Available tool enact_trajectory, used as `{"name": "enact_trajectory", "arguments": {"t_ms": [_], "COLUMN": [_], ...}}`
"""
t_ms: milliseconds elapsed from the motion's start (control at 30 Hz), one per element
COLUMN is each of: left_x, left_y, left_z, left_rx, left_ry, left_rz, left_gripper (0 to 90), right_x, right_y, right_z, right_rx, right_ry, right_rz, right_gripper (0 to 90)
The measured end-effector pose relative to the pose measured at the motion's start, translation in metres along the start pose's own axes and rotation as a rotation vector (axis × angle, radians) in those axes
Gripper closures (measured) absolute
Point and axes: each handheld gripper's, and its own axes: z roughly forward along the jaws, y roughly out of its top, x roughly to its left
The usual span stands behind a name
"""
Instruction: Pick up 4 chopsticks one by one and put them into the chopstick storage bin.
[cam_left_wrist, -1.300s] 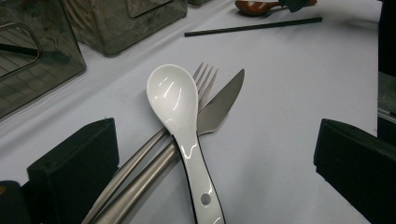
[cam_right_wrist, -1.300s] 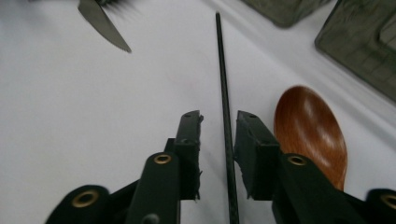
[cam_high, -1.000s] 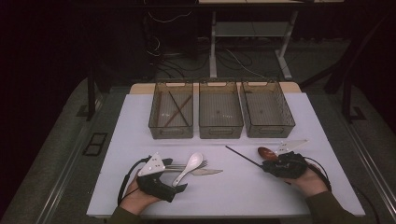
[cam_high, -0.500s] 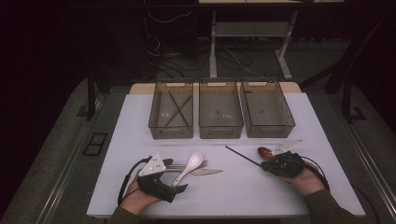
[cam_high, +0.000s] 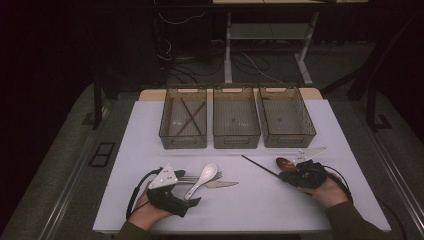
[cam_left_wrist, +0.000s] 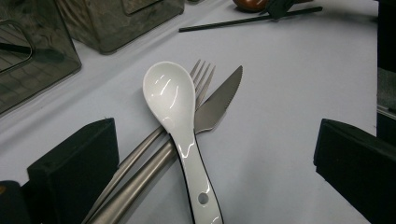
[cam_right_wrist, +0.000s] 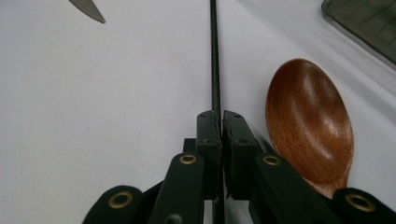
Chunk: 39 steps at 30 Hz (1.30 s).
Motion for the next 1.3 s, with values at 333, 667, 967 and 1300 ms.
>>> {"name": "enact_trajectory", "arguments": {"t_ms": [333,667,967,1300], "left_x": [0.0,0.0,0.0,0.0], "left_y": [0.0,0.0,0.0,0.0], "left_z": [0.0,0.0,0.0,0.001], "left_rx": [0.002,0.001,0.0,0.002], "left_ry": [0.0,0.0,0.001,0.0], "left_rz": [0.001,0.0,-0.001,-0.002], "left_gripper": [0.0,0.0,0.0,0.0], "right_x": [-0.001,-0.002,0.001,0.004], "right_y": [0.001,0.004,0.011,0.027], "right_z": [-0.009,-0.024,-0.035,-0.044], "right_rx": [-0.035,-0.094,-0.151,-0.224], "right_ry": [0.022,0.035,0.05,0.084], "right_rz": [0.003,0.007,0.0,-0.01], "right_gripper": [85.3,85.3,85.2,85.2]}}
